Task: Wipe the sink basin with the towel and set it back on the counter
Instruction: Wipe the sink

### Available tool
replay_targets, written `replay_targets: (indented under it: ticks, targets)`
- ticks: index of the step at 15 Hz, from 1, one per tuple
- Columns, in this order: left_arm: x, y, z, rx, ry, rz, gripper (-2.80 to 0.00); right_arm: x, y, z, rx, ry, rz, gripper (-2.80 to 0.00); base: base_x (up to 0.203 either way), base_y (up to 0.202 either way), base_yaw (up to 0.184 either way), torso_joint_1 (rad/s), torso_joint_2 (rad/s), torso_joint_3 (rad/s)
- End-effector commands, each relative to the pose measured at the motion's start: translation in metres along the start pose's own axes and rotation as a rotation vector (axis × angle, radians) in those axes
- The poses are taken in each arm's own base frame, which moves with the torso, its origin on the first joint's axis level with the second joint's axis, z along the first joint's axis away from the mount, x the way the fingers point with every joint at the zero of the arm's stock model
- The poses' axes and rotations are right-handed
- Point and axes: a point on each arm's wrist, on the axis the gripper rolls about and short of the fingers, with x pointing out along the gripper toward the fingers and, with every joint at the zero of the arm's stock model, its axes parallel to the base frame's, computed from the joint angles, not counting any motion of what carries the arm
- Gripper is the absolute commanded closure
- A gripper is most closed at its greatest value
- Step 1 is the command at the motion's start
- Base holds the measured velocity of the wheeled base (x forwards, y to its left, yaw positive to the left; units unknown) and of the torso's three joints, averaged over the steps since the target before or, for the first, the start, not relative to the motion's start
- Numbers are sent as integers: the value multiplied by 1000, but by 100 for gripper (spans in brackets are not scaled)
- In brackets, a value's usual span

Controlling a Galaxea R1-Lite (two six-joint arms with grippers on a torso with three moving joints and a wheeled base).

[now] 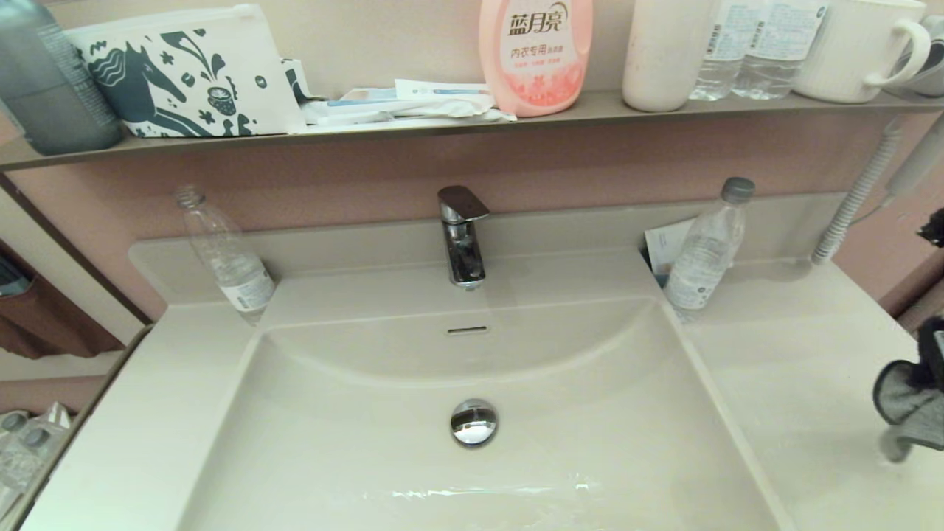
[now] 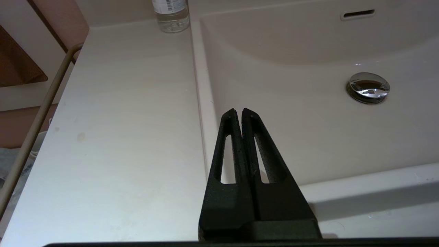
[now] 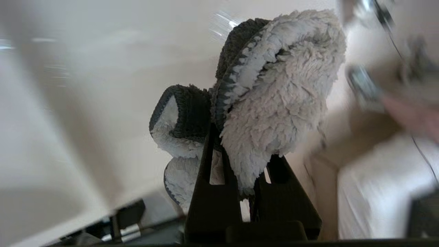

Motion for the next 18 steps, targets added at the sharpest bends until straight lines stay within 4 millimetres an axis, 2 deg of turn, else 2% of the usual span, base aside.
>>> replay_targets:
  ticks: [1,4,7,16,17,18]
  targets:
    - [0,0,0,0,0,0,0,6,-19,-1,59,44,-70,0,0,0,0,0,0,0]
    - [0,0,0,0,0,0,0,33,-27,-4,71,144,-120,0,0,0,0,0,0,0]
    - [0,0,0,0,0,0,0,69,-30,-3,126,196,-127,0,0,0,0,0,0,0]
    - [0,0,0,0,0,0,0,100,-41,1,193,250,-143,0,0,0,0,0,0,0]
    - [0,0,0,0,0,0,0,99,-40,1,194,247,-139,-280,0,0,0,0,0,0]
    - [0,0,0,0,0,0,0,98,-40,1,192,242,-135,-280,0,0,0,0,0,0]
